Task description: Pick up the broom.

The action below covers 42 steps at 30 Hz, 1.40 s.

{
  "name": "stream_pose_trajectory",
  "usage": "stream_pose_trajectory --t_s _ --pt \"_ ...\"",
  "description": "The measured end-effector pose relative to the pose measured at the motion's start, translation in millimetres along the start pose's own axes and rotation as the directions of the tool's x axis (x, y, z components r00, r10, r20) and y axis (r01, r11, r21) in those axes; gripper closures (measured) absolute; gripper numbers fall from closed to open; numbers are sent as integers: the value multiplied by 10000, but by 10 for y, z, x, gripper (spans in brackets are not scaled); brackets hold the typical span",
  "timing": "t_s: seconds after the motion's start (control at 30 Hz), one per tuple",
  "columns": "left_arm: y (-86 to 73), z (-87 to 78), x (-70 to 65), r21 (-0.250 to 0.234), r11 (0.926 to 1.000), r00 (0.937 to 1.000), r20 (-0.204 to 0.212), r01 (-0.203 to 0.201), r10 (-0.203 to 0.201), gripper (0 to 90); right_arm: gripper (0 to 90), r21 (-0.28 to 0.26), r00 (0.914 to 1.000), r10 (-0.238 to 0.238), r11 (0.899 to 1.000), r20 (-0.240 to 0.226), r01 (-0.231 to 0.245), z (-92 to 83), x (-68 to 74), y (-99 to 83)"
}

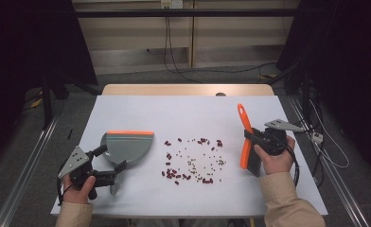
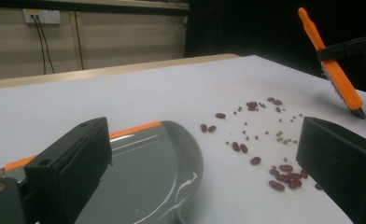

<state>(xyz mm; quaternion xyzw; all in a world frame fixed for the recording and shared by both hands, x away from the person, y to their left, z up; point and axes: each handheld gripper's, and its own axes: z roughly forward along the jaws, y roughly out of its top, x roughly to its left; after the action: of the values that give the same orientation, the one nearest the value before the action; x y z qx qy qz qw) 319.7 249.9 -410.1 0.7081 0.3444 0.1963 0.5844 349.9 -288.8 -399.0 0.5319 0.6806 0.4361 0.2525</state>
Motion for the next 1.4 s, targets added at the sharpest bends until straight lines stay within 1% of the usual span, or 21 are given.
stream_pose_trajectory --t_s 0.03,0.07,0.1,0.2,0.33,0.43,0.53,0.63,0.7,0.77,0.83,0.87,0.93,0.97,1.07,1.1,1.17,1.23,1.27,1.33,1.4 --pt "20 3 -10 -64 10000 10000 62 -12 13 31 712 -431 9999 -144 9990 -77 140 -53 41 6" --pt "41 7 -21 -104 9999 10000 80 -56 57 31 712 -431 9999 -144 9990 -77 140 -53 41 6" --pt "62 11 -33 -130 9998 9999 102 -127 128 31 712 -713 9997 -242 9972 -50 238 -79 66 9" --pt "114 33 -70 -186 9992 9992 198 -348 351 32 714 -1110 9995 -292 9934 -157 273 -125 128 28" --pt "150 76 -128 -166 9991 9985 387 -380 386 34 715 -1592 9993 -291 9869 -236 250 -148 200 50" --pt "175 114 -166 -90 9989 9973 578 -459 464 33 715 -1752 9992 -208 9844 -343 144 -149 216 60" --pt "209 161 -221 -85 9989 9960 767 -461 466 34 715 -1917 9988 -260 9813 -409 177 -153 256 87" --pt "252 219 -284 20 9986 9938 983 -527 522 49 715 -2175 9974 -219 9760 -682 65 -164 323 131" --pt "277 278 -334 50 9986 9910 1234 -522 512 56 715 -2330 9967 -344 9723 -737 163 -171 390 172" --pt "297 348 -388 116 9990 9882 1480 -423 401 56 715 -2431 9950 -387 9699 -919 153 -165 451 212" --pt "316 415 -429 198 9986 9848 1679 -495 455 56 715 -2480 9937 -447 9686 -1024 181 -155 513 247" --pt "325 442 -445 244 9984 9826 1799 -510 458 57 715 -2517 9935 -473 9676 -1038 198 -151 546 260" --pt "344 497 -471 309 9988 9765 2132 -386 311 57 715 -2552 9916 -499 9667 -1192 179 -137 612 285" --pt "355 521 -490 329 9990 9757 2178 -299 220 56 715 -2554 9909 -569 9665 -1218 241 -132 646 298" --pt "393 598 -544 435 9988 9683 2495 -245 129 58 715 -2592 9883 -640 9655 -1384 262 -90 745 336" --pt "404 626 -570 483 9984 9662 2572 -288 154 57 715 -2543 9876 -659 9667 -1424 278 -79 778 347" --pt "420 682 -628 554 9981 9632 2686 -268 109 58 715 -2618 9856 -654 9648 -1560 226 -49 842 365" --pt "428 735 -684 650 9973 9589 2835 -331 134 60 715 -2609 9832 -767 9649 -1658 312 -23 910 376" --pt "431 760 -713 690 9970 9580 2866 -345 133 64 715 -2618 9823 -820 9645 -1687 355 -10 948 378" --pt "434 804 -760 824 9958 9531 3023 -398 131 79 715 -2604 9807 -871 9647 -1750 392 20 1012 380" --pt "432 851 -796 918 9952 9520 3060 -337 40 106 715 -2587 9780 -850 9654 -1905 335 52 1062 384"
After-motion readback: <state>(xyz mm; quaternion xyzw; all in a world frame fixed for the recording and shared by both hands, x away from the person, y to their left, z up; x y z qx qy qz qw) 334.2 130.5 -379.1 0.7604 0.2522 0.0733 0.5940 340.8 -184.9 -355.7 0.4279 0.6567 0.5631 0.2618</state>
